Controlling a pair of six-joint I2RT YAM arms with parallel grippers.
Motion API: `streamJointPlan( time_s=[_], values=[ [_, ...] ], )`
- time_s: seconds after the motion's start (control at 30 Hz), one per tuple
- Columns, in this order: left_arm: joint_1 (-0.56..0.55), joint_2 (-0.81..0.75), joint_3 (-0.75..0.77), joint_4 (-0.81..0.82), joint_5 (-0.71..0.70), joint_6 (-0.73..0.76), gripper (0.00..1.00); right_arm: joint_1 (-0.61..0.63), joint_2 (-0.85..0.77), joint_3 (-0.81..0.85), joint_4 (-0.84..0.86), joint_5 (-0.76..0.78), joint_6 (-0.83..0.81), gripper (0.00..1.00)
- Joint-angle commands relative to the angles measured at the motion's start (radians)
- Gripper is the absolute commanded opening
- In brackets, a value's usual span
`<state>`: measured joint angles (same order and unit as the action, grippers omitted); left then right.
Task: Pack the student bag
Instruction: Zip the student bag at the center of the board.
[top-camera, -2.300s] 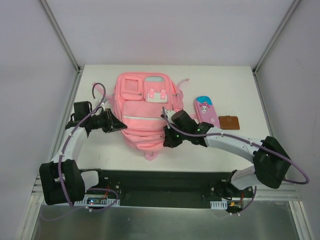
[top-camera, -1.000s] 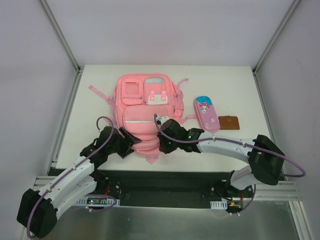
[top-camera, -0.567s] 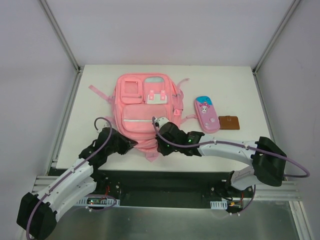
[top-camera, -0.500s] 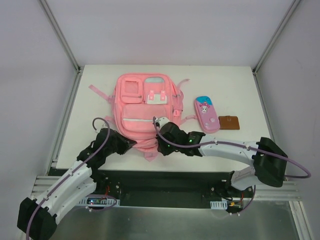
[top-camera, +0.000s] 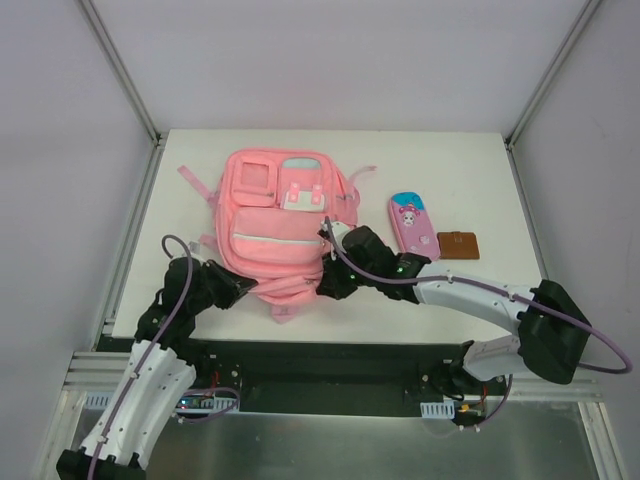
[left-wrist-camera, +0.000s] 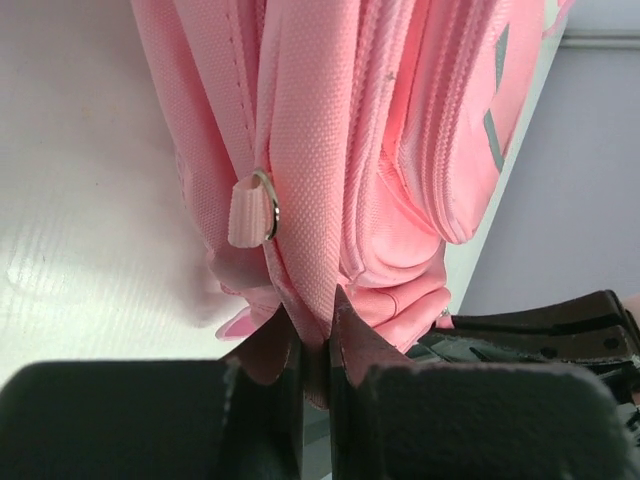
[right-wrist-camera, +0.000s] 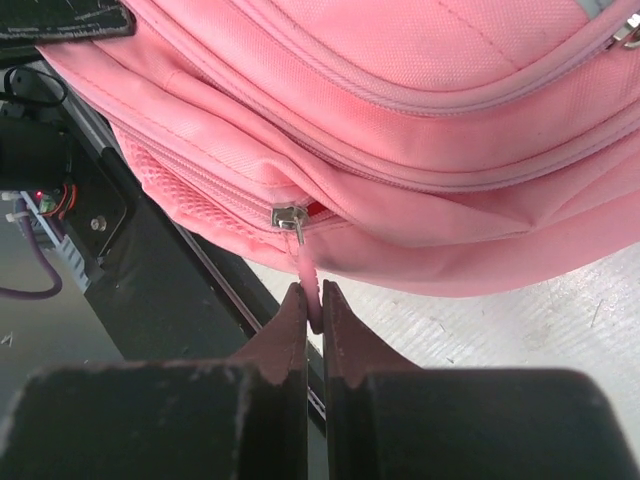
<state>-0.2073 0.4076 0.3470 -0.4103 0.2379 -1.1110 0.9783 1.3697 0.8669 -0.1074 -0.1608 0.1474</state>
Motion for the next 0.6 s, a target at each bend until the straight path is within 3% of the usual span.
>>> streamJointPlan(
  time_s=[0.0, 0.03, 0.07, 0.1, 0.13, 0.2, 0.27, 0.43, 0.57],
  values=[
    [0.042, 0.029, 0.13, 0.016, -0.124, 0.207, 0.0, -0.075, -0.003, -0.054, -0.178, 0.035, -0.069, 0.01],
    [0.042, 0.046, 0.138, 0.022, -0.115, 0.23, 0.0, -0.067, 0.0, -0.055, -0.173, 0.011, -0.066, 0.01],
    [0.042, 0.054, 0.15, 0.021, -0.112, 0.247, 0.08, -0.058, 0.002, -0.058, -0.169, -0.028, -0.057, 0.01],
    [0.042, 0.057, 0.152, 0.021, -0.097, 0.257, 0.26, -0.044, 0.005, -0.062, -0.147, -0.048, -0.049, 0.01],
    [0.043, 0.059, 0.149, 0.05, -0.08, 0.258, 0.64, -0.003, 0.006, -0.065, -0.138, -0.063, -0.037, 0.01],
    [0.042, 0.069, 0.13, 0.094, -0.03, 0.252, 0.75, 0.045, 0.028, -0.059, -0.13, -0.062, -0.02, 0.01],
    [0.042, 0.118, 0.124, 0.129, 0.04, 0.231, 0.98, 0.092, 0.043, -0.057, -0.114, -0.048, 0.029, 0.01],
    [0.039, 0.195, 0.098, 0.234, 0.222, 0.168, 0.99, 0.111, 0.035, -0.114, -0.04, 0.047, 0.136, 0.01],
    [0.01, 0.183, 0.07, 0.225, 0.302, 0.075, 0.99, 0.111, 0.028, -0.1, -0.035, 0.116, 0.156, 0.0]
  ],
)
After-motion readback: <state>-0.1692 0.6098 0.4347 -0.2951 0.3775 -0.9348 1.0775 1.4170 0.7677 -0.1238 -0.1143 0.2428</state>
